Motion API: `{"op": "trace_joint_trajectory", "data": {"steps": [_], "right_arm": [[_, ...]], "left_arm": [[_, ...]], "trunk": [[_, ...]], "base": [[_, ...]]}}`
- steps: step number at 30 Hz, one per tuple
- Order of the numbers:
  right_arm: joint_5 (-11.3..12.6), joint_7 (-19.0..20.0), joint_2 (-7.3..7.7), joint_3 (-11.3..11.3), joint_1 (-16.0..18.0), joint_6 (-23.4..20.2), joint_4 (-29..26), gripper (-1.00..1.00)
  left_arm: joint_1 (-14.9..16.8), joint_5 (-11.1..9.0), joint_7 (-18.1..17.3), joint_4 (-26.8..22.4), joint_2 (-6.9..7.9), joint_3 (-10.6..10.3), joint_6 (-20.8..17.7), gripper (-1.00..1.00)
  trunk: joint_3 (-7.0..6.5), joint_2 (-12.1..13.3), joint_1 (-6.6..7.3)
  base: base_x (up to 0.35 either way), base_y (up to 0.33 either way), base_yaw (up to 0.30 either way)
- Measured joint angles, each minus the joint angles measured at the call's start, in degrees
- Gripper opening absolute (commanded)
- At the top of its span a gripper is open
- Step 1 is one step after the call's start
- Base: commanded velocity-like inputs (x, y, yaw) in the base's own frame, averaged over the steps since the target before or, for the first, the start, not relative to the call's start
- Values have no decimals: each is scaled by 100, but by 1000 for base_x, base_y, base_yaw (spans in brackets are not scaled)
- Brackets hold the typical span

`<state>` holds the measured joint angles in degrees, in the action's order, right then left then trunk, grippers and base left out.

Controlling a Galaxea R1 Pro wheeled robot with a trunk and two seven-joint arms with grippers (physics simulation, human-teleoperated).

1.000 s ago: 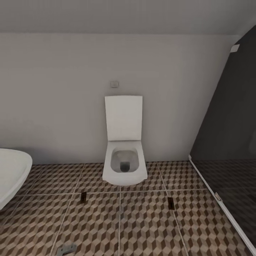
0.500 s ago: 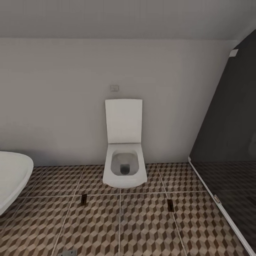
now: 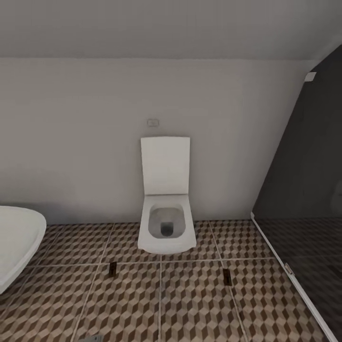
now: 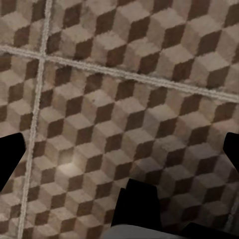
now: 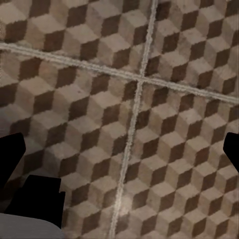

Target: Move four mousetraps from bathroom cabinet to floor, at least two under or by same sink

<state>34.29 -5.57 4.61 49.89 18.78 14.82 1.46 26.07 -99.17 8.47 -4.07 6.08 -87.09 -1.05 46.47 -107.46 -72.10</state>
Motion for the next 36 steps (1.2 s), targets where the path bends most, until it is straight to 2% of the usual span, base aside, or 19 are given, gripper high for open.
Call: {"op": "trace_joint_trajectory", "data": {"steps": [36], "right_arm": [[4, 2, -3, 0, -1, 0, 1, 100]], "left_arm": [[-1, 7, 11, 61, 36, 8, 41, 100]], "trunk": [[-646, 1444, 791]], "base": [[0, 0, 0]]}}
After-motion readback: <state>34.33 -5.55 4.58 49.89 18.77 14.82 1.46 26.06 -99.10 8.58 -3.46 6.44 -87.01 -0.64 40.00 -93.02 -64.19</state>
